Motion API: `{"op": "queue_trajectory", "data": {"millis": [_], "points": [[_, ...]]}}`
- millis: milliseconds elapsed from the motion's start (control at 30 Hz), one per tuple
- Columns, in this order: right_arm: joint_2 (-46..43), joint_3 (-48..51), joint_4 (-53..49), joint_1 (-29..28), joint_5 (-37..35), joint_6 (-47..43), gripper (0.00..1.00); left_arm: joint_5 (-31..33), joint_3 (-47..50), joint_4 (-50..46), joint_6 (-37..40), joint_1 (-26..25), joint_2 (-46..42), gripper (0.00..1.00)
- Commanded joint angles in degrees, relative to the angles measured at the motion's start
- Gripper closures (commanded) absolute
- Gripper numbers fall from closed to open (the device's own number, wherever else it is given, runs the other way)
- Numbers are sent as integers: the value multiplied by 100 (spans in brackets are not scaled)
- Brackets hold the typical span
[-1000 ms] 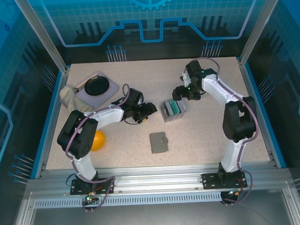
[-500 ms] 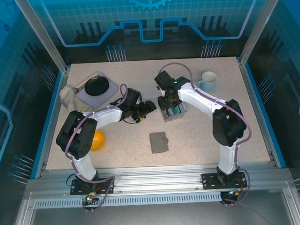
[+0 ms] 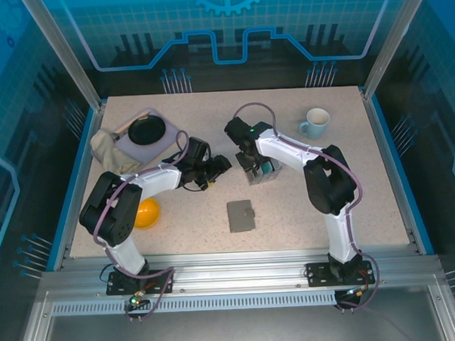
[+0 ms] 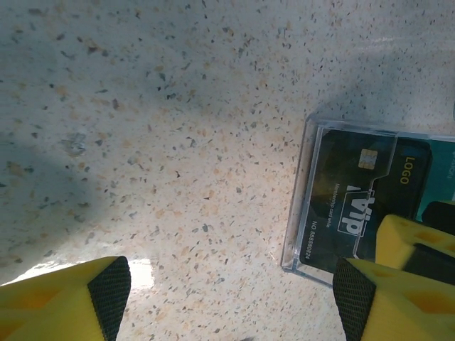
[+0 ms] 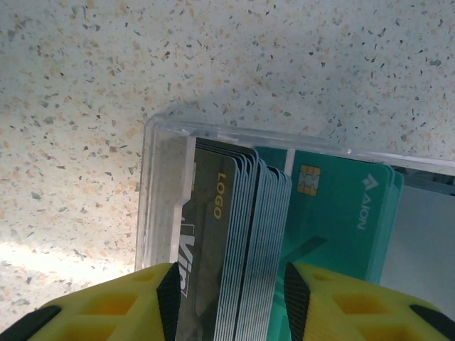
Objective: Put the credit cards into the card holder
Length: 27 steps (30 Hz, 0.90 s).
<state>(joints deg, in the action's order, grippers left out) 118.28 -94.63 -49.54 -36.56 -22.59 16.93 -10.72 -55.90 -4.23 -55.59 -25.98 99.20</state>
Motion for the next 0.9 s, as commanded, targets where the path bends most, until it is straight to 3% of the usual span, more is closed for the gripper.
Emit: {"op": "queue_trajectory", "data": {"millis": [0, 200, 367, 567, 700, 867], "points": [[219, -212, -170, -175, -441, 56, 55, 201, 129, -106, -111, 46, -256, 22], [286, -321, -293, -332, -1174, 81, 54, 202, 141, -156, -110, 53, -296, 22], [137, -319, -290, -341, -1327, 6, 57, 188, 101, -167, -101, 49, -305, 22], [114, -285, -320, -320, -1301, -6, 61, 167, 118, -184, -110, 49, -311, 22], [121, -297, -301, -278, -699, -23, 56, 175, 140, -175, -111, 49, -322, 22], [328, -337, -270, -238, -687, 18, 54, 149, 125, -175, -110, 51, -322, 22]]}}
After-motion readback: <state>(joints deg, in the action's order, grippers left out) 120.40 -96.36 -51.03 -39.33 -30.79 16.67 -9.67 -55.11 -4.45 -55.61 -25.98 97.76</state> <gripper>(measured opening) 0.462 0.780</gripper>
